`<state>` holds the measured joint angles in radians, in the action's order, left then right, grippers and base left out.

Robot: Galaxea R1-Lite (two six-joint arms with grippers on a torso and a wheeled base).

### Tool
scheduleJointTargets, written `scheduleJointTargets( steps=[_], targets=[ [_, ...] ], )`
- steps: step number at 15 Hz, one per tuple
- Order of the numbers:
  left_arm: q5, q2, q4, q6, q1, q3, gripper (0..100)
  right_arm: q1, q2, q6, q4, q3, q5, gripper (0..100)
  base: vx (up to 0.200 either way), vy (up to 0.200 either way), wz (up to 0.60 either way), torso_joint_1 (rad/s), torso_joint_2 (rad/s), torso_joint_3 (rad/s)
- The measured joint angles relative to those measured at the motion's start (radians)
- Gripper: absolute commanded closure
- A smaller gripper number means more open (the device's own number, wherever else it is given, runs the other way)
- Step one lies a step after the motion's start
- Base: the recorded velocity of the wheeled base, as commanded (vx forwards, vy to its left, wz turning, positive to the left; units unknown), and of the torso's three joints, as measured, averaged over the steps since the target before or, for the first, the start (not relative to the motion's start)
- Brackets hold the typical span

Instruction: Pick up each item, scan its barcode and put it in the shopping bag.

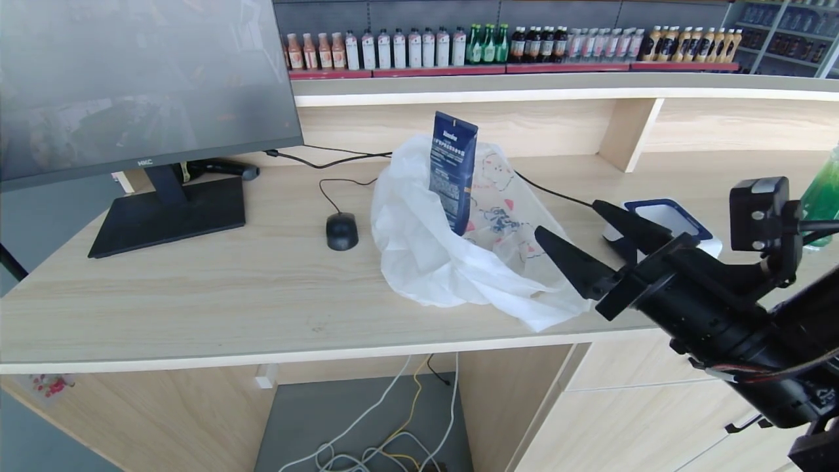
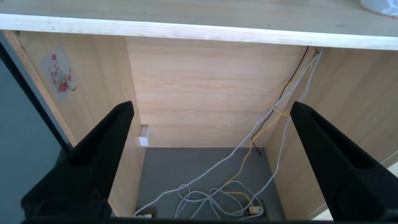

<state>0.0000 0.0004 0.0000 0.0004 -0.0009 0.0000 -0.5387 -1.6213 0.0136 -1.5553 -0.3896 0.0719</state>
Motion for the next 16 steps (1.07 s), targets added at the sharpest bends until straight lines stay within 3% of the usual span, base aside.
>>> scheduleJointTargets(
  steps=[5, 16],
  targets=[
    [0.0, 0.0, 0.0, 0.004, 0.0, 0.0, 0, 0.06, 0.161, -0.134, -0.015, 0.165, -0.035, 0, 0.0, 0.0, 0.0, 0.0, 0.0, 0.0],
    [0.0, 0.0, 0.0, 0.001, -0.001, 0.0, 0, 0.062, 0.215, -0.14, -0.017, 0.171, -0.037, 0, -0.018, 0.0, 0.0, 0.0, 0.0, 0.001]
  ],
)
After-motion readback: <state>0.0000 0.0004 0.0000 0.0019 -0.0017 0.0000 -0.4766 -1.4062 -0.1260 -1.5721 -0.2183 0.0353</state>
